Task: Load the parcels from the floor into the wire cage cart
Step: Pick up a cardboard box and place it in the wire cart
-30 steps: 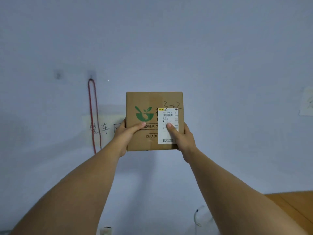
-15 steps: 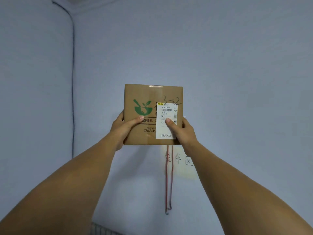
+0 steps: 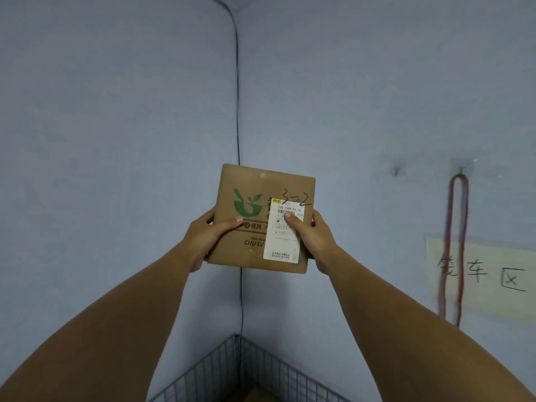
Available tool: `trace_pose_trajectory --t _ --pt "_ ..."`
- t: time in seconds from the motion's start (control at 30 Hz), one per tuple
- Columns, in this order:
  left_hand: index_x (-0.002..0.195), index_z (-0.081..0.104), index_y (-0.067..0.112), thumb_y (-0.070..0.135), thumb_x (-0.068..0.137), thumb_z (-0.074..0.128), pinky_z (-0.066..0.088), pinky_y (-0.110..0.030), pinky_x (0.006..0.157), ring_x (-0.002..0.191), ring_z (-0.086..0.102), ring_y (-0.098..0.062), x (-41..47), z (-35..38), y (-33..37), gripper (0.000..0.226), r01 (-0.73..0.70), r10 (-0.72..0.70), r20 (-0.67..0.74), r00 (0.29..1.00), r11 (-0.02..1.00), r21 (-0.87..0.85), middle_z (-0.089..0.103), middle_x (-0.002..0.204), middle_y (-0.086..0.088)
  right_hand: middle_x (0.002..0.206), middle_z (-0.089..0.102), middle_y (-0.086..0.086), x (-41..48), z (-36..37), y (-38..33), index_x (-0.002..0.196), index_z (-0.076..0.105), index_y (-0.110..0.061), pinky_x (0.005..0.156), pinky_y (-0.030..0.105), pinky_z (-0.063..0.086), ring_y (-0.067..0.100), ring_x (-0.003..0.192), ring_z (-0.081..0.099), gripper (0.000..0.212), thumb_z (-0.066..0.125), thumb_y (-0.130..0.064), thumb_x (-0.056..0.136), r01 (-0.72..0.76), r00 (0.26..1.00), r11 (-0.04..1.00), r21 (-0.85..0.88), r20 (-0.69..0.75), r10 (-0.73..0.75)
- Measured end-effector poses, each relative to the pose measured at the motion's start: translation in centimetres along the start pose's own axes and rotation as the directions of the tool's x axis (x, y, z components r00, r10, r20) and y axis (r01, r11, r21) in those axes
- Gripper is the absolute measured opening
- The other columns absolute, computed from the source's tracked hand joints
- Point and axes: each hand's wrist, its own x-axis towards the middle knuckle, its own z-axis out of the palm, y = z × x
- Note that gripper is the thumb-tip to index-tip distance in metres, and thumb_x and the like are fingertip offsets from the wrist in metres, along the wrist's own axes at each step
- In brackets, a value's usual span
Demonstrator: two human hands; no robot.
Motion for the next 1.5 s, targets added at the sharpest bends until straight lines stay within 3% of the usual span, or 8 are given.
trace_pose_trajectory --t 0.43,0.63,0.77,0.9,1.0,1.17,1.33,1.5 --pt "0.128 0.055 0.038 0.058 0.081 0.077 0.055 -0.047 0.082 0.1 0.064 -0.029 13.7 -9.8 -24.6 0.055 0.373 -0.405 0.061 0.912 0.883 0.286 0.068 0.111 0.001 0.111 0.072 0.002 8.1 13.8 26.1 0.133 0.046 -0.026 0.073 0.044 0.057 0.022 0.096 0.07 0.063 0.077 -0.053 0.086 -0.437 0.899 0.892 -0.115 -0.037 0.436" --pt "0.125 0.059 0.03 0.05 0.083 0.078 0.05 -0.035 0.07 0.095 0.068 -0.021 18.0 -10.3 -40.3 0.05 0.557 -0.617 0.109 0.779 0.762 0.331 0.072 0.109 0.001 0.111 0.072 -0.001 9.1 17.2 42.4 0.129 0.05 -0.025 0.075 0.043 0.055 0.019 0.094 0.069 0.057 0.077 -0.051 0.087 -0.639 0.769 0.76 -0.118 -0.086 0.633" --pt "0.115 0.064 0.026 0.041 0.081 0.084 0.056 -0.038 0.083 0.098 0.07 -0.023 18.6 -10.9 -51.7 0.043 0.638 -0.702 0.111 0.704 0.693 0.335 0.073 0.112 -0.002 0.113 0.071 -0.002 7.4 18.6 52.8 0.118 0.058 -0.026 0.084 0.052 0.053 0.025 0.099 0.067 0.04 0.078 -0.043 0.088 -0.739 0.673 0.667 -0.091 -0.101 0.732" --pt "0.118 0.062 0.025 0.038 0.083 0.084 0.056 -0.04 0.092 0.098 0.07 -0.024 18.1 -10.8 -62.7 0.043 0.702 -0.786 0.107 0.609 0.597 0.389 0.072 0.113 -0.003 0.115 0.067 -0.001 3.3 20.4 63.1 0.125 0.049 -0.027 0.097 0.058 0.052 0.029 0.106 0.063 0.061 0.081 -0.053 0.08 -0.856 0.514 0.517 -0.004 -0.114 0.85" --pt "0.127 0.063 0.019 0.034 0.088 0.08 0.053 -0.033 0.079 0.093 0.067 -0.018 18.0 -10.9 -71.0 0.045 0.707 -0.824 0.102 0.557 0.534 0.464 0.071 0.118 -0.002 0.135 0.065 0.002 0.5 22.1 71.2 0.146 0.046 -0.028 0.099 0.063 0.052 0.031 0.118 0.064 0.093 0.085 -0.06 0.068 -0.903 0.414 0.424 0.06 -0.133 0.901" --pt "0.141 0.055 0.016 0.024 0.092 0.076 0.047 -0.044 0.101 0.119 0.06 -0.028 17.6 -12.0 -84.4 0.054 0.658 -0.866 0.103 0.49 0.445 0.608 0.063 0.136 -0.006 0.141 0.062 0.005 -3.4 25.0 82.0 0.154 0.036 -0.025 0.101 0.062 0.051 0.034 0.124 0.062 0.082 0.08 -0.039 0.087 -0.938 0.298 0.322 0.131 -0.17 0.939" --pt "0.141 0.054 0.01 0.01 0.093 0.072 0.044 -0.039 0.1 0.124 0.057 -0.03 15.8 -13.5 -96.2 0.051 0.613 -0.91 0.116 0.398 0.357 0.705 0.062 0.134 -0.007 0.138 0.064 0.006 -7.0 28.8 91.1 0.151 0.037 -0.022 0.064 0.044 0.063 0.032 0.111 0.068 0.077 0.081 -0.024 0.088 -0.966 0.165 0.196 0.169 -0.179 0.97" --pt "0.149 0.044 0.008 0.013 0.087 0.08 0.043 -0.044 0.111 0.13 0.054 -0.03 14.5 -14.7 -103.8 0.072 0.579 -0.919 0.105 0.379 0.324 0.748 0.056 0.143 -0.007 0.144 0.058 0.005 -8.8 31.6 96.8 0.155 0.024 -0.028 0.071 0.041 0.056 0.033 0.117 0.065 0.082 0.076 -0.026 0.093 -0.985 0.041 0.065 0.157 -0.15 0.988"
